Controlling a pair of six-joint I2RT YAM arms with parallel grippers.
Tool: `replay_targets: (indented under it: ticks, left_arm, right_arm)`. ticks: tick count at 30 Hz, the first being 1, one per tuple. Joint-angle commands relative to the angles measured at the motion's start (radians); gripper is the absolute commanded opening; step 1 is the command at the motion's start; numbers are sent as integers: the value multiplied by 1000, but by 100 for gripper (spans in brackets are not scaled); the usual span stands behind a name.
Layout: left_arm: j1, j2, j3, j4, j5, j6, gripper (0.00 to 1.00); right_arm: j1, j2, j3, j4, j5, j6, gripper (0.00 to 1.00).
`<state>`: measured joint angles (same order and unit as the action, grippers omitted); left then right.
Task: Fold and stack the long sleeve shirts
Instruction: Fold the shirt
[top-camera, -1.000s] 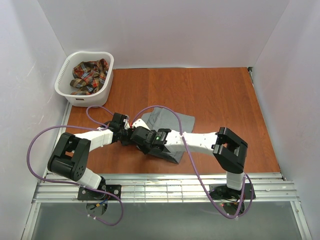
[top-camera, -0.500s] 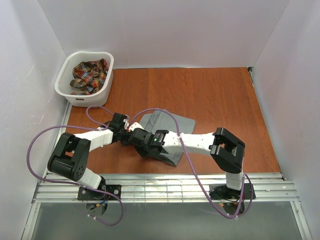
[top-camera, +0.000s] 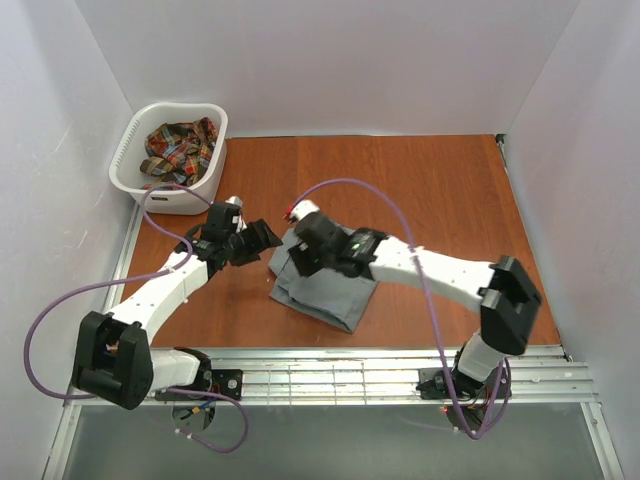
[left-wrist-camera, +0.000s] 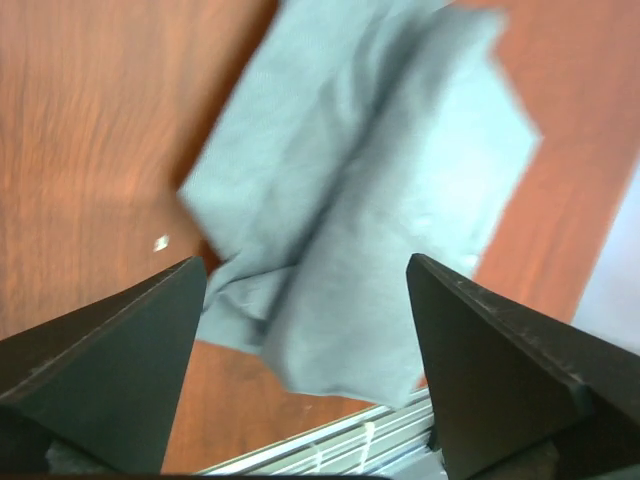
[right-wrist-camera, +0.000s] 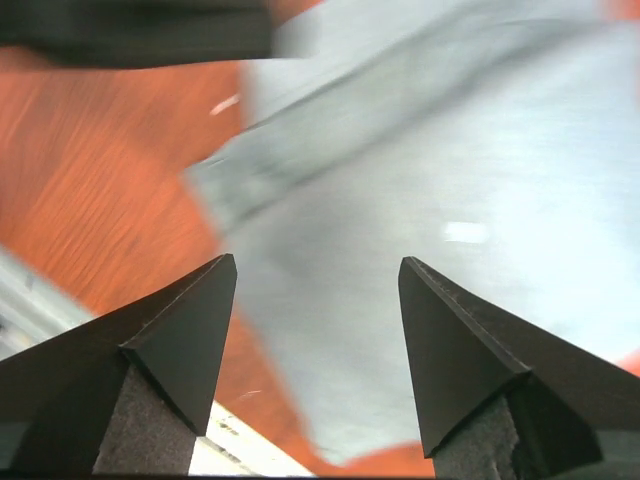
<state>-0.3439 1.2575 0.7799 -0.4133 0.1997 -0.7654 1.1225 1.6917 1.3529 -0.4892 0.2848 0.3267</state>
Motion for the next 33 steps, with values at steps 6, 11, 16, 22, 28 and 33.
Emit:
replay_targets:
  ticks: [6, 11, 16, 22, 28, 33]
  left_arm:
    - [-162, 34, 142, -64, 75, -41, 73]
    - [-305, 102, 130, -1, 93, -121, 54]
    - [-310, 134, 32, 53, 74, -143, 41]
    - [-271, 197, -111, 85, 73, -134, 33]
    - [-181, 145, -154, 67, 56, -83, 33]
    - [-162, 135, -160, 57, 53, -60, 33]
  right_arm:
    - [-396, -272, -319, 142, -276, 73, 59]
    - [-533, -340, -497, 314, -570, 139, 55]
    - [-544, -352, -638, 454, -745, 211, 52]
    - [-537, -383, -755, 570, -855, 261, 51]
    - [-443, -314, -720, 594, -960, 255, 50]
    - [-345, -242, -693, 621, -937, 288, 49]
